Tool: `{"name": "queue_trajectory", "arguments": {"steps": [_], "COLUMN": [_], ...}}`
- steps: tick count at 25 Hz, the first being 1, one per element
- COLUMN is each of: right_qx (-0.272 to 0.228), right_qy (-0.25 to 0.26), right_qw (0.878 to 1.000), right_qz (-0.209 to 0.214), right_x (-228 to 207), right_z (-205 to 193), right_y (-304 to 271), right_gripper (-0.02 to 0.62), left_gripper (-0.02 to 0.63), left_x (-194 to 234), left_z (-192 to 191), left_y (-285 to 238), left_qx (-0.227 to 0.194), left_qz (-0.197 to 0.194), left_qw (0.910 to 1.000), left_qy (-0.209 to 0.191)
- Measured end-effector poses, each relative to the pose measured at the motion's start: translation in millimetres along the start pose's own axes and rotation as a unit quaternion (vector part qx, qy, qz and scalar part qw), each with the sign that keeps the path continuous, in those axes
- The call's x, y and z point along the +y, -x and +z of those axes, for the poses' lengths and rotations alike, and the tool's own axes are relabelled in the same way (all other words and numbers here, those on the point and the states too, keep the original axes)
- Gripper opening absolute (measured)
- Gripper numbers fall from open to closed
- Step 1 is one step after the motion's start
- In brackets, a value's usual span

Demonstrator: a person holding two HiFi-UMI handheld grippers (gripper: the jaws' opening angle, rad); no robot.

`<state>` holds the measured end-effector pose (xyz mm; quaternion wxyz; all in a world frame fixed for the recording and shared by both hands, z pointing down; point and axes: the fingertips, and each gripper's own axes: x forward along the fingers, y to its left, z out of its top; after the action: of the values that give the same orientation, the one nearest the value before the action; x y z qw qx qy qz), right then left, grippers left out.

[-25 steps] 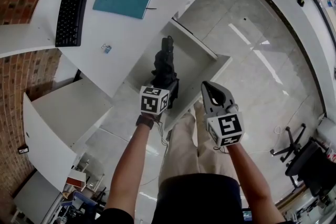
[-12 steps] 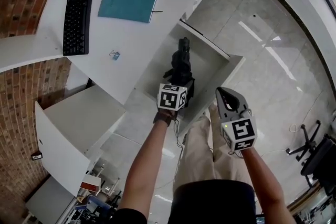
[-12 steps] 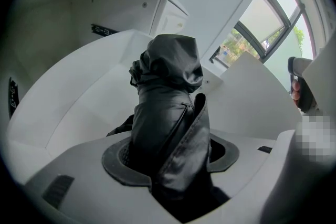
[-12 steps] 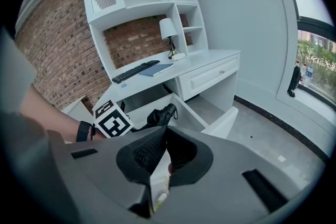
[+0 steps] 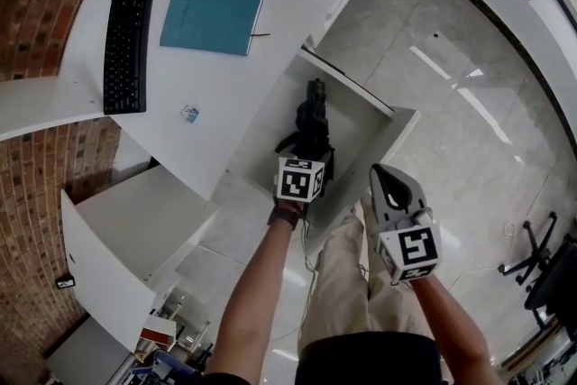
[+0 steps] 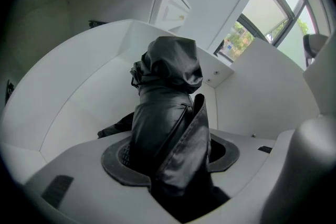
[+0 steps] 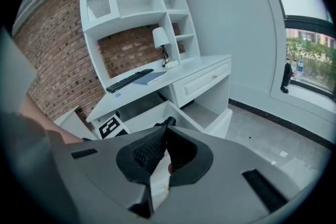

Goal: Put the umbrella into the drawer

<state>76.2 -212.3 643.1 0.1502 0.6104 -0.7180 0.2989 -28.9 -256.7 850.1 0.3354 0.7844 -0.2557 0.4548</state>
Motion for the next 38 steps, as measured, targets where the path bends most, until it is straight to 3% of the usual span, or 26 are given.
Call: {"name": "queue_trajectory", "arguments": {"steps": [4, 11, 27, 32, 38], "right_qx": [-0.032, -0.041, 0.029, 0.033, 0.038], "right_qy": [-0.017, -0.014, -0.008, 0.000, 0.030], "right_qw": [0.999, 0.999, 0.999, 0.999, 0.999], "right_qz": [-0.024, -0.028, -0.025, -0.014, 0.009], "right_x": [-13.7, -20.9, -24.3, -26.3, -19.5], "right_z": [11.5, 8.4, -10.0, -7.0, -5.3], "right_y": [5.1, 6.8, -35.3, -38.2, -44.6], "right_gripper": [0.000, 0.000, 0.000, 0.001, 0.000], "left_gripper": [0.278, 0.288, 0.318, 0.335, 0.342], "left_x": [7.0, 2.1, 2.5, -0.6, 4.7], "left_z": [1.6, 1.2, 0.4, 2.3, 1.3], "left_y": [-10.1, -13.3, -13.7, -12.7, -12.4], "left_qx": [-0.019, -0.021, -0.003, -0.008, -0.003], "left_qz": [0.029, 0.040, 0.034, 0.012, 0.025], "left_qw": [0.9987, 0.9976, 0.9985, 0.9992, 0.9976], "left_qy": [-0.039, -0.053, -0.043, -0.038, -0.064]}}
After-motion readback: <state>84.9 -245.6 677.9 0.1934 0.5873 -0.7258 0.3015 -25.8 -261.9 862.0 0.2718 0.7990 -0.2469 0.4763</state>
